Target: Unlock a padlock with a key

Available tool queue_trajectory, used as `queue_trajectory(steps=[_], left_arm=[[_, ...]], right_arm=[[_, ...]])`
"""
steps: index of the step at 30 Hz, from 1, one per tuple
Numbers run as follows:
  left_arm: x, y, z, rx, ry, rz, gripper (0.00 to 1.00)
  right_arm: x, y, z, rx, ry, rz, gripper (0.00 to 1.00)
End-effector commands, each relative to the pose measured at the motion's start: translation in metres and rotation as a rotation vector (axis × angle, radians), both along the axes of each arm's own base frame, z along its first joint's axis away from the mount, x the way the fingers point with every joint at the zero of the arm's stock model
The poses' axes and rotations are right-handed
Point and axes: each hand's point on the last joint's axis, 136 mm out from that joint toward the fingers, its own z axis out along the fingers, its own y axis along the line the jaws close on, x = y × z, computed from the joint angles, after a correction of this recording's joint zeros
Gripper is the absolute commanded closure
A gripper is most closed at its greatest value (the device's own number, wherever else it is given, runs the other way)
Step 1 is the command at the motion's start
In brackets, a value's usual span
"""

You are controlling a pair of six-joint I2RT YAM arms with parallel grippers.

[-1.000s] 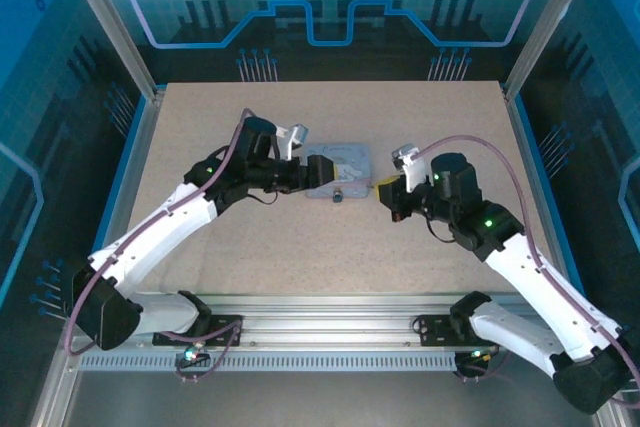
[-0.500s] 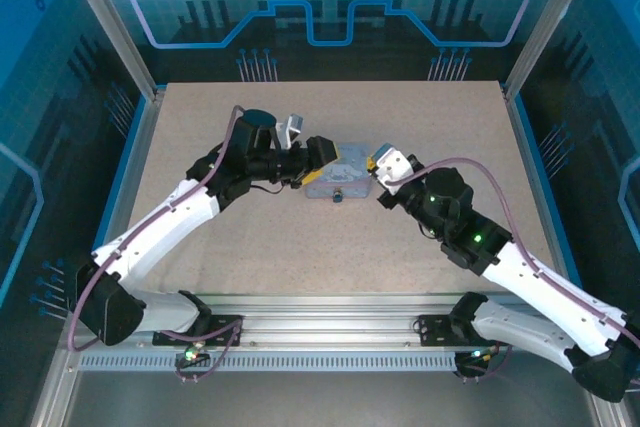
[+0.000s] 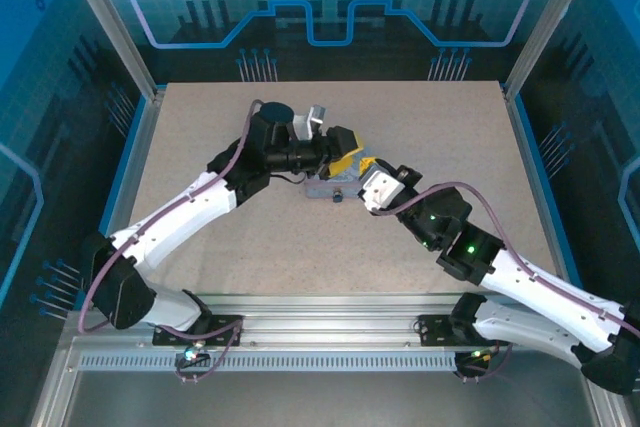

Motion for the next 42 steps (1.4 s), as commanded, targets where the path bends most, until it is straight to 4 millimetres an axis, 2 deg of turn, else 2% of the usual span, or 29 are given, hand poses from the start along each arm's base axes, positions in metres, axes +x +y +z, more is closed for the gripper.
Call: queue_trajectory(steps=[1,18,24,31,33,37,42], left_arm=[[-0.001,-0.006,0.021,-0.057,-0.022,-0.025,0.47],[-0.004,-0.006,0.019,-0.062,-0.012,-0.035,0.80],[-0.004,-0.006,0.017,-0.059,-0.008,-0.041,1.00],[-0.004,-0.006,0.016,-0.052,-0.014,-0.040,1.00],[-0.002,-0.003,0.016,-0.044,-0.027,-0.035,1.00],[0.004,0.006,0.012,0.007,-0.064,-0.005,1.00],[0.010,0.021,-0.006,0.152,-0.123,0.033,1.00]], right_arm=[[-0.001,-0.003,0.006,-0.003,-0.047,-0.025,1.00],[0.000,0.005,-0.006,-0.081,-0.067,-0.045,1.00],[-0.001,0.007,-0.008,-0.098,-0.072,-0.042,1.00],[-0.001,0.009,-0.010,-0.092,-0.054,-0.038,1.00],[-0.002,0.007,-0.008,-0.065,-0.037,-0.037,0.84],[0.003,-0.003,-0.012,0.001,0.046,-0.061,0.61],[0.012,-0.018,-0.027,0.078,0.169,-0.113,0.51]])
